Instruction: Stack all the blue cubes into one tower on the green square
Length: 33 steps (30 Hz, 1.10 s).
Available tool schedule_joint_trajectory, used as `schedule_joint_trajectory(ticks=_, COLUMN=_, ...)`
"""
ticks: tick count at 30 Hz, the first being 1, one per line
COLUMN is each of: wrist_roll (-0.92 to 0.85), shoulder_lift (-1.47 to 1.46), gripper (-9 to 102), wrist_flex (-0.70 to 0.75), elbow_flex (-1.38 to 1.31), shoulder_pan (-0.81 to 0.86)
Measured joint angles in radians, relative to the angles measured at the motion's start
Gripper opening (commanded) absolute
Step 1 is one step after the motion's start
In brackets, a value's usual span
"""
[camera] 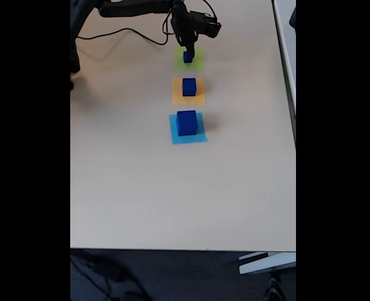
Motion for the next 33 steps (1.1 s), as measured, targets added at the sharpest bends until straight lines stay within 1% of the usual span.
schedule_joint_trajectory(ticks=33, wrist_roll=0.014, shoulder_lift=0.0, gripper=11, wrist_flex=0.0, elbow_flex=0.0, shoulder_pan=0.0)
